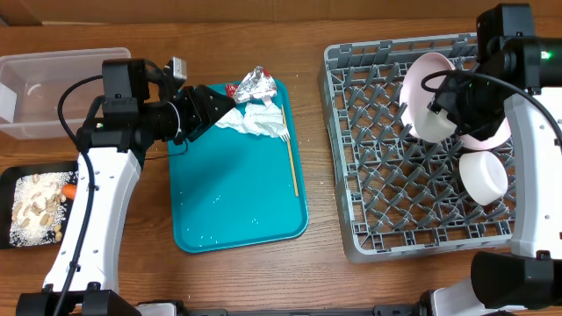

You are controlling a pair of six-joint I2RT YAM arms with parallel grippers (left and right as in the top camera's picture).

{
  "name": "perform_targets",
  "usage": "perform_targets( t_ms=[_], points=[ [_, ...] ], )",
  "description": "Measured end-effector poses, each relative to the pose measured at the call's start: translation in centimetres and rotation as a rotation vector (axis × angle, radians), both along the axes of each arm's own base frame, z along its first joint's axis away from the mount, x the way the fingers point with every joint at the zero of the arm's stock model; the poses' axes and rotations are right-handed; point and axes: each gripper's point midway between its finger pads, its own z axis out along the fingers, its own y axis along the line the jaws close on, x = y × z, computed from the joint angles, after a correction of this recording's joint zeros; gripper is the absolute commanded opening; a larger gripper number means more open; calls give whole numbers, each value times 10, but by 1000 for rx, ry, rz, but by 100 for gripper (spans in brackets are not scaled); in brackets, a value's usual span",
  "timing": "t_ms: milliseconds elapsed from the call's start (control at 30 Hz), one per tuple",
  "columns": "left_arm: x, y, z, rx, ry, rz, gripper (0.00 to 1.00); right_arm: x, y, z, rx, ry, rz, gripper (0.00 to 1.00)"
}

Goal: Sort waste into correct bins and load items into the dishwasher rack
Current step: 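Lower the cup upside down into the rack with the right gripper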

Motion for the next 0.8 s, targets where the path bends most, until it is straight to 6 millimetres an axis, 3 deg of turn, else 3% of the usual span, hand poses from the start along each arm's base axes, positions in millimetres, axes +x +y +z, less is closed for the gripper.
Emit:
perform_targets(
  t_ms=[333, 533, 700, 767, 800],
  points=[
    [-2, 0, -2, 2, 16, 2, 56, -21, -5, -61, -30, 173, -6, 16],
    [-2, 0, -2, 2, 16, 2, 56, -26, -5, -72, -29, 202, -7, 18],
    [-2, 0, -3, 2, 18, 2, 56, -25, -4, -90, -18, 209, -7, 22],
    [-3, 0, -3, 3, 19, 2, 57, -26, -2, -97, -9, 219, -6, 29],
    [-3, 0, -3, 2, 19, 2, 57, -28, -1, -100, -5, 227, -6, 37]
  ],
)
